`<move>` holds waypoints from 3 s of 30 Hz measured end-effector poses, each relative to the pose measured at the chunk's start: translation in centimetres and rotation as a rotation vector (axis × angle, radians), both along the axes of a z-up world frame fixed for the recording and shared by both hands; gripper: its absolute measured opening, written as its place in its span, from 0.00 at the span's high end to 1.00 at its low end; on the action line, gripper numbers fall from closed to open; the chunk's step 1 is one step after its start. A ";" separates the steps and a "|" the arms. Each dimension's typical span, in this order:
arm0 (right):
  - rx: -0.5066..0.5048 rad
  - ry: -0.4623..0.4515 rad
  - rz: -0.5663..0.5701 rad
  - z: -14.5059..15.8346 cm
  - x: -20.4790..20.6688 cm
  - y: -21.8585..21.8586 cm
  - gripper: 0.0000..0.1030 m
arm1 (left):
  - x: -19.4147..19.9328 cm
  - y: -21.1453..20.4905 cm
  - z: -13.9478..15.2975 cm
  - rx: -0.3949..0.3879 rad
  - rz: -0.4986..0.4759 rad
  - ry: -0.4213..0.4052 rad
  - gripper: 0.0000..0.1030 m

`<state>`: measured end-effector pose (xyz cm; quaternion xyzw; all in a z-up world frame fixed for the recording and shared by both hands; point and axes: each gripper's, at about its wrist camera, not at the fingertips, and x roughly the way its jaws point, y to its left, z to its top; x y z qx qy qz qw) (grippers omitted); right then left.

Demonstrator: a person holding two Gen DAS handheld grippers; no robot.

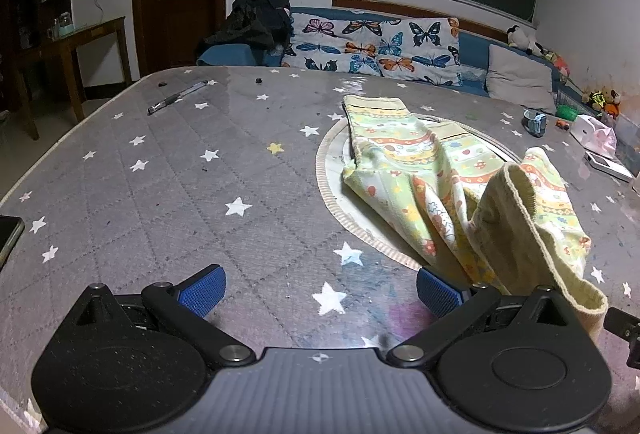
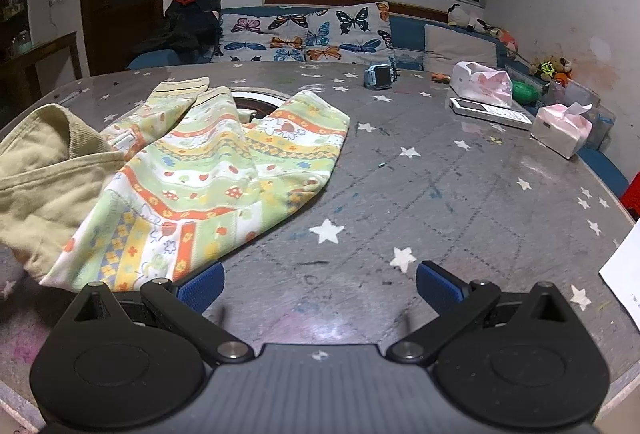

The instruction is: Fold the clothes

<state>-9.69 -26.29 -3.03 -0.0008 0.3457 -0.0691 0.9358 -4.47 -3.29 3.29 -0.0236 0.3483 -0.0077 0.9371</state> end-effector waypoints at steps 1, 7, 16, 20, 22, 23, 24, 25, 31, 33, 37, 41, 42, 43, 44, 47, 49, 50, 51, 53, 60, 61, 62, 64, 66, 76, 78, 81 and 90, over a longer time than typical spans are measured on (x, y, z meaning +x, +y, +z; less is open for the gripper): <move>0.000 0.000 0.004 0.0 -0.1 0.1 0.00 | -0.1 0.0 0.0 0.000 0.000 0.000 0.00; 0.002 0.001 0.029 -0.1 -0.3 0.9 0.00 | -0.5 0.0 -0.1 -0.005 0.010 0.008 0.00; 0.013 -0.003 0.049 0.0 -0.4 1.5 0.00 | -1.0 -0.1 -0.2 -0.001 0.012 0.012 0.00; 0.019 0.000 0.056 -0.1 -0.2 1.7 0.00 | -0.9 -0.1 -0.1 0.006 0.013 0.007 0.00; 0.020 0.001 0.061 -0.1 -0.1 1.8 0.00 | -0.8 0.0 -0.1 0.007 0.015 0.005 0.00; 0.019 0.002 0.064 0.0 0.0 1.9 0.00 | -0.7 0.1 0.0 0.008 0.017 0.003 0.00; 0.019 0.001 0.067 0.0 0.2 1.9 0.00 | -0.6 0.2 0.1 0.008 0.020 0.001 0.00; 0.021 0.000 0.071 0.1 0.3 1.9 0.00 | -0.5 0.3 0.2 0.009 0.023 -0.002 0.00; 0.029 -0.001 0.092 0.4 1.6 1.8 0.04 | 0.7 1.0 1.2 0.024 0.030 -0.028 0.00; 0.033 0.003 0.105 0.6 2.2 1.8 0.04 | 1.3 1.0 1.7 0.023 0.018 -0.037 0.00; 0.046 -0.002 0.135 1.3 3.3 1.6 0.08 | 3.1 0.7 3.2 0.013 -0.040 -0.062 0.03; 0.062 -0.006 0.169 2.2 5.0 1.3 0.12 | 5.7 0.0 4.8 -0.007 -0.123 -0.076 0.13; 0.064 -0.006 0.178 2.5 5.5 1.2 0.14 | 6.5 -0.3 5.1 -0.015 -0.149 -0.074 0.15; 0.062 -0.007 0.187 2.7 6.1 1.2 0.16 | 7.3 -0.6 5.3 -0.022 -0.175 -0.070 0.18; 0.060 -0.009 0.196 2.9 6.6 1.1 0.16 | 8.1 -1.1 5.4 -0.025 -0.202 -0.062 0.21; 0.057 -0.012 0.221 3.4 8.4 1.0 0.22 | 10.4 -2.5 5.3 -0.023 -0.276 -0.034 0.30; 0.055 -0.009 0.236 3.5 10.0 0.9 0.28 | 11.6 -3.7 5.0 -0.015 -0.332 -0.014 0.31; 0.054 -0.007 0.243 3.5 10.8 0.9 0.29 | 12.2 -4.3 4.8 -0.011 -0.358 -0.002 0.32; 0.055 -0.003 0.249 3.5 11.5 0.9 0.32 | 12.9 -4.8 4.5 -0.006 -0.379 0.012 0.34; 0.057 0.006 0.261 3.4 13.0 0.8 0.37 | 14.1 -6.0 3.8 0.002 -0.418 0.042 0.36; 0.077 0.028 0.303 2.8 17.9 0.8 0.46 | 17.4 -7.8 1.0 0.016 -0.495 0.145 0.45; 0.081 0.033 0.310 2.6 18.5 0.9 0.47 | 17.7 -7.9 0.6 0.017 -0.498 0.161 0.50; 0.083 0.039 0.316 2.4 19.0 1.0 0.47 | 18.0 -7.9 0.3 0.017 -0.498 0.174 0.55; 0.084 0.050 0.329 2.0 20.0 1.3 0.47 | 18.3 -7.8 -0.2 0.015 -0.502 0.192 0.56; 0.080 0.061 0.344 1.4 21.0 1.8 0.49 | 18.5 -7.8 -0.5 0.016 -0.508 0.197 0.56; 0.141 0.115 0.370 -0.9 23.2 2.8 0.86 | 18.4 -7.4 -1.1 0.035 -0.506 0.183 0.98; 0.143 0.103 0.365 -0.6 22.9 2.8 0.93 | 17.8 -6.8 -0.7 0.037 -0.485 0.154 0.98; 0.155 0.076 0.359 0.1 22.1 2.6 0.95 | 17.0 -5.1 0.3 -0.001 -0.440 0.122 0.99; 0.188 -0.044 0.295 3.6 17.4 -0.1 0.95 | 13.2 2.0 2.2 -0.090 -0.268 0.055 0.99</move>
